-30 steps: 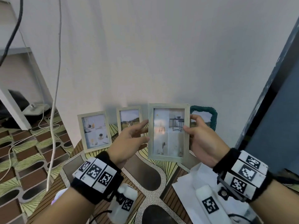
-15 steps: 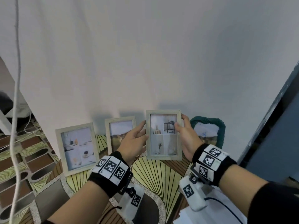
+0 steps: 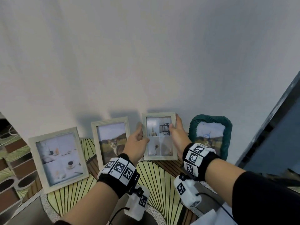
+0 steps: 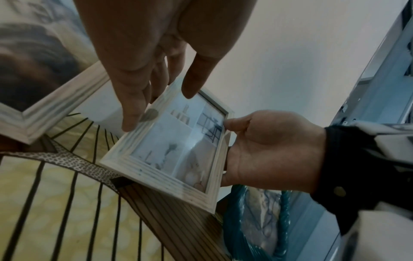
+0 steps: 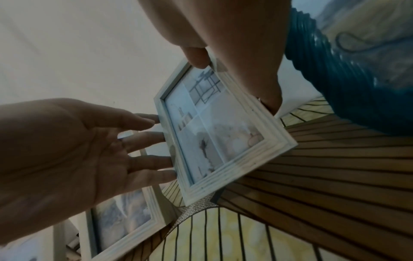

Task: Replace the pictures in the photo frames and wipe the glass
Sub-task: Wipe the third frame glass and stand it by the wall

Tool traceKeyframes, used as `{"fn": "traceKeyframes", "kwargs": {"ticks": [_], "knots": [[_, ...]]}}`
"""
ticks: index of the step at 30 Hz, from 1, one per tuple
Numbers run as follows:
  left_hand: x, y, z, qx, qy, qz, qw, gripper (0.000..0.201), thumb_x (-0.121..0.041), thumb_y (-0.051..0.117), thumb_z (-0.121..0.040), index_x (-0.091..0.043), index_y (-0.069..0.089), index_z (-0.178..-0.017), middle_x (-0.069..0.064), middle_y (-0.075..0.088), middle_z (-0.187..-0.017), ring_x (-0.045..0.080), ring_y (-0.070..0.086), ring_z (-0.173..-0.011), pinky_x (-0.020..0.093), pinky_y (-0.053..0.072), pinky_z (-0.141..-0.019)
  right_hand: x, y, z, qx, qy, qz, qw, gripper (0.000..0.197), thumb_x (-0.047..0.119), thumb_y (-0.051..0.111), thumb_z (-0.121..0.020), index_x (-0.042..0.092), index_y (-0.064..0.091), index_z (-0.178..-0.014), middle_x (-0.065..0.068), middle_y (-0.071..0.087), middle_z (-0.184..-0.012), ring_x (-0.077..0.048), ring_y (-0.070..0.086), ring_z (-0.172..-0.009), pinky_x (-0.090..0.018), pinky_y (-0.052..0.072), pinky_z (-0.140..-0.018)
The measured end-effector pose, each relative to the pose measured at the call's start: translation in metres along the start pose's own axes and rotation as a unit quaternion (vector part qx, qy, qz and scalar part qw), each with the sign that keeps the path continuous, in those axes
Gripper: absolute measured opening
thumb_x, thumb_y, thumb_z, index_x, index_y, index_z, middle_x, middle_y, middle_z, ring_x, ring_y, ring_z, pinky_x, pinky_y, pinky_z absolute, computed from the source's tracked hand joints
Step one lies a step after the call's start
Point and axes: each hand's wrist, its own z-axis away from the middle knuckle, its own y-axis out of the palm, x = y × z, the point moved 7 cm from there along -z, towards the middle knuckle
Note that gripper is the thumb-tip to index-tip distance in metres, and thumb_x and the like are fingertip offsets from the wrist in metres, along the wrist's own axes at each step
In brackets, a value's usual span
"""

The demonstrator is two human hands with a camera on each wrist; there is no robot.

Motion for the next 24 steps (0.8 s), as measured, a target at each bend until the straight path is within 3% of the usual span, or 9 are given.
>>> {"fn": "traceKeyframes", "kwargs": {"ticks": [2, 5, 7, 10, 13, 15, 20, 24], "knots": [[0.004, 0.0, -0.004, -0.004, 0.006, -0.004, 1.0, 0.075, 0.0, 0.049, -0.095, -0.033, 0.017, -0.154, -0.002, 0.033, -0.158, 0.032, 0.036, -0.141, 0.055, 0.028, -0.115, -0.002, 0.001, -0.003, -0.004, -0.004, -0.012, 1.0, 0.052, 0.022, 0.03, -0.107, 0.04, 0.014, -0.153, -0.004, 0.041, -0.15, -0.022, 0.045, -0.128, -0.032, 0.031, -0.104], [0.005, 0.0, -0.007, 0.004, 0.022, -0.022, 1.0, 0.078, -0.002, 0.051, -0.094, -0.037, 0.015, -0.154, -0.007, 0.024, -0.16, 0.013, 0.029, -0.145, 0.044, 0.028, -0.119, -0.004, 0.001, -0.006, -0.014, -0.008, -0.04, 0.999, 0.051, 0.019, 0.03, -0.107, 0.038, 0.017, -0.153, -0.001, 0.044, -0.143, -0.016, 0.043, -0.121, -0.028, 0.031, -0.101], [0.007, -0.001, -0.006, 0.001, 0.031, -0.032, 0.999, 0.078, -0.002, 0.051, -0.093, -0.037, 0.017, -0.153, -0.009, 0.023, -0.16, 0.009, 0.027, -0.144, 0.041, 0.028, -0.119, -0.007, 0.0, -0.006, -0.025, -0.009, -0.045, 0.999, 0.049, 0.017, 0.03, -0.107, 0.037, 0.021, -0.151, 0.001, 0.047, -0.136, -0.014, 0.044, -0.117, -0.027, 0.031, -0.1], [0.014, -0.001, -0.003, 0.01, 0.034, -0.015, 0.999, 0.076, 0.001, 0.051, -0.094, -0.036, 0.022, -0.153, -0.007, 0.024, -0.16, 0.009, 0.031, -0.143, 0.043, 0.03, -0.119, -0.015, 0.0, -0.003, -0.034, 0.002, -0.061, 0.998, 0.049, 0.013, 0.03, -0.106, 0.033, 0.024, -0.15, -0.002, 0.048, -0.137, -0.018, 0.047, -0.12, -0.032, 0.034, -0.103], [0.021, -0.003, 0.001, 0.017, 0.032, 0.004, 0.999, 0.074, 0.002, 0.052, -0.093, -0.04, 0.029, -0.149, -0.009, 0.03, -0.158, 0.01, 0.039, -0.14, 0.044, 0.033, -0.117, -0.021, -0.003, 0.001, -0.049, 0.014, -0.082, 0.995, 0.047, 0.011, 0.03, -0.106, 0.03, 0.028, -0.148, -0.009, 0.049, -0.138, -0.025, 0.048, -0.126, -0.045, 0.036, -0.111], [0.023, -0.003, 0.004, 0.018, 0.031, 0.01, 0.999, 0.074, 0.002, 0.053, -0.093, -0.042, 0.032, -0.148, -0.01, 0.028, -0.158, 0.007, 0.035, -0.141, 0.042, 0.032, -0.118, -0.022, -0.002, 0.004, -0.054, 0.019, -0.093, 0.994, 0.046, 0.01, 0.031, -0.106, 0.03, 0.03, -0.147, -0.01, 0.051, -0.135, -0.026, 0.049, -0.124, -0.049, 0.036, -0.111], [0.017, -0.003, 0.006, 0.022, 0.018, 0.024, 0.999, 0.07, 0.002, 0.053, -0.095, -0.033, 0.029, -0.151, -0.007, 0.028, -0.159, 0.017, 0.032, -0.144, 0.046, 0.027, -0.119, -0.019, 0.001, 0.011, -0.062, 0.025, -0.088, 0.994, 0.046, 0.011, 0.033, -0.105, 0.028, 0.03, -0.147, -0.011, 0.051, -0.135, -0.023, 0.051, -0.117, -0.046, 0.039, -0.109], [0.002, -0.007, 0.016, 0.015, 0.019, -0.004, 1.0, 0.063, -0.008, 0.054, -0.098, -0.031, 0.031, -0.151, -0.005, 0.032, -0.158, 0.013, 0.035, -0.142, 0.044, 0.03, -0.118, -0.014, -0.002, 0.018, -0.031, 0.052, -0.08, 0.995, 0.055, 0.025, 0.037, -0.106, 0.03, 0.012, -0.155, -0.01, 0.033, -0.156, -0.027, 0.039, -0.136, -0.044, 0.031, -0.115]]}}
